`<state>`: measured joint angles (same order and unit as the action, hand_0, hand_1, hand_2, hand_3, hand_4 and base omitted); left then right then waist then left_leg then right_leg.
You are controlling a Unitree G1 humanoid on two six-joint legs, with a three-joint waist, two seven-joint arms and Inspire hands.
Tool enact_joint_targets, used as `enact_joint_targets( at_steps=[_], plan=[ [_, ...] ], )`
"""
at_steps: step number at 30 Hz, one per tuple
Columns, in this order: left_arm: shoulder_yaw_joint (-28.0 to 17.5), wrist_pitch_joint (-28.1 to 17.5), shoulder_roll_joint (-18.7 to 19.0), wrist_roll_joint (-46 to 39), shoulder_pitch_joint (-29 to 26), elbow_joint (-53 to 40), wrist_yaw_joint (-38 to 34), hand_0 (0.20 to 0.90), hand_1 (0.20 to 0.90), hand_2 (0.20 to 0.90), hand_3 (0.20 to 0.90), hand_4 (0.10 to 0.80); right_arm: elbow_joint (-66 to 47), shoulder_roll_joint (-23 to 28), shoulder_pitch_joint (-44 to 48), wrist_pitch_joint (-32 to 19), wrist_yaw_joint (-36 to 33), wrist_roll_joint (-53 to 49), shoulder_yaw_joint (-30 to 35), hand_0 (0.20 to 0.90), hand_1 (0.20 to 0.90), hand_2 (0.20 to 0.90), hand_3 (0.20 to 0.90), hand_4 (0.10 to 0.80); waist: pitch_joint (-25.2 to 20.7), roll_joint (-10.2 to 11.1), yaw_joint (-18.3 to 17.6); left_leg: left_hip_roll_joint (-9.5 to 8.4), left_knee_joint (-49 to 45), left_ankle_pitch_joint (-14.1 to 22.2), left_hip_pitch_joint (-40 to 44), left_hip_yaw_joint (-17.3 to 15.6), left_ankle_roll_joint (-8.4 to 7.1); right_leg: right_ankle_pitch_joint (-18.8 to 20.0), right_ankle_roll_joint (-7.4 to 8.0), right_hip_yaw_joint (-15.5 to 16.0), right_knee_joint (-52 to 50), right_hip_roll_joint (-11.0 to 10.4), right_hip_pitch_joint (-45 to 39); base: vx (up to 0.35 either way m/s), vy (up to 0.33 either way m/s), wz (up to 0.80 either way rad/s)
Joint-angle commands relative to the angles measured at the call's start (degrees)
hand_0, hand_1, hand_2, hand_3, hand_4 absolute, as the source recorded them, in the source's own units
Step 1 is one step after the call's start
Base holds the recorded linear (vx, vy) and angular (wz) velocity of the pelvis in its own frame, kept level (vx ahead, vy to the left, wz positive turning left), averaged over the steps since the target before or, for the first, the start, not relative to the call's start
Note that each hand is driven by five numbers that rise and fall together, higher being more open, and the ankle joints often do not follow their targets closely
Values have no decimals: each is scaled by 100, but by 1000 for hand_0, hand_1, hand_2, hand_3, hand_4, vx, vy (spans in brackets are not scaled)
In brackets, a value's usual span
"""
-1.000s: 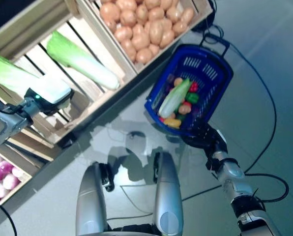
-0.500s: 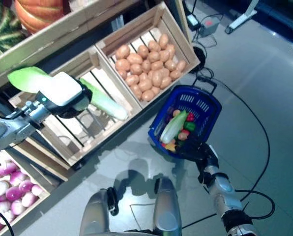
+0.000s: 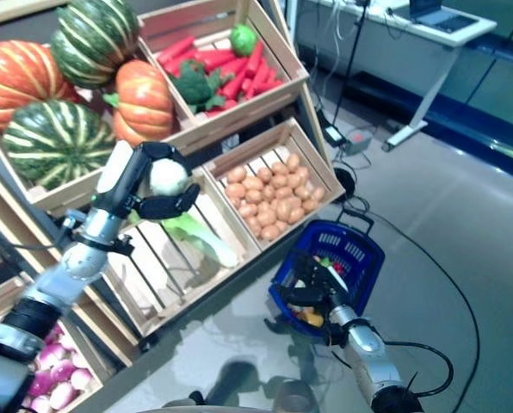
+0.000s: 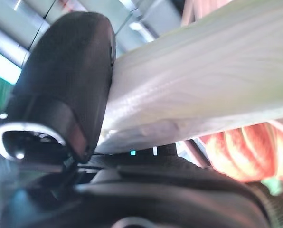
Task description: Put vegetables into the basket
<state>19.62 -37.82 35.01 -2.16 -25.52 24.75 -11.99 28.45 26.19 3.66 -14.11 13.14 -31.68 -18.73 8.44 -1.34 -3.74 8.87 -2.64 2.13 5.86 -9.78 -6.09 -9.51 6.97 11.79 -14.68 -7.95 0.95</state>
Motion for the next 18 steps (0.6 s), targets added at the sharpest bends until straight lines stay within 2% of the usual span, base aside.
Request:
enact_joint_targets(
  at_steps=[1, 3, 8, 14, 16, 18],
  plan=[
    [-550, -309, 133, -877, -519, -167, 50, 300, 300, 300, 300, 400, -516, -33, 615, -822, 434, -78, -29, 900, 900, 900, 900, 800, -488, 202, 26, -361, 69, -55, -41, 52, 237, 795, -51, -258, 1082, -22, -528, 19, -50, 2],
    [-467, -220, -40, -1250, -661, -59, 254, 300, 300, 300, 300, 400, -630, -56, 879, -653, 444, -179, -140, 900, 900, 900, 900, 800, -564, 216, 51, -414, 278, -96, 67, 88, 249, 884, -52, -277, 1304, 35, -645, 14, -56, 0],
    [-375, -88, -315, -1420, -716, -51, 440, 300, 300, 300, 300, 400, -919, -192, 1152, -83, 525, -373, -299, 900, 900, 900, 900, 800, -614, 231, 65, -469, 565, -157, 212, 112, 274, 991, -65, -281, 1575, 110, -774, 1, -10, 0],
    [-228, 66, -638, -1424, -676, -89, 615, 300, 300, 300, 300, 400, -1211, -437, 1395, -90, -129, -112, -362, 900, 900, 900, 900, 800, -647, 235, 96, -511, 736, -177, 272, 174, 302, 1049, -64, -285, 1728, 155, -862, -2, -8, -1],
    [-86, 133, -760, -1235, -653, -91, 588, 300, 300, 300, 300, 400, -1433, -483, 1514, -204, -647, 421, -385, 900, 900, 900, 900, 800, -660, 233, 102, -535, 764, -161, 273, 224, 322, 1046, -64, -301, 1748, 171, -881, 4, -11, -3],
    [-30, 195, -794, -1183, -616, -124, 574, 300, 300, 300, 300, 400, -1553, -470, 1567, -204, -758, 616, -390, 900, 900, 900, 900, 800, -667, 238, 102, -544, 764, -146, 281, 236, 335, 1048, -63, -323, 1760, 174, -889, 3, -5, -2]
  ],
)
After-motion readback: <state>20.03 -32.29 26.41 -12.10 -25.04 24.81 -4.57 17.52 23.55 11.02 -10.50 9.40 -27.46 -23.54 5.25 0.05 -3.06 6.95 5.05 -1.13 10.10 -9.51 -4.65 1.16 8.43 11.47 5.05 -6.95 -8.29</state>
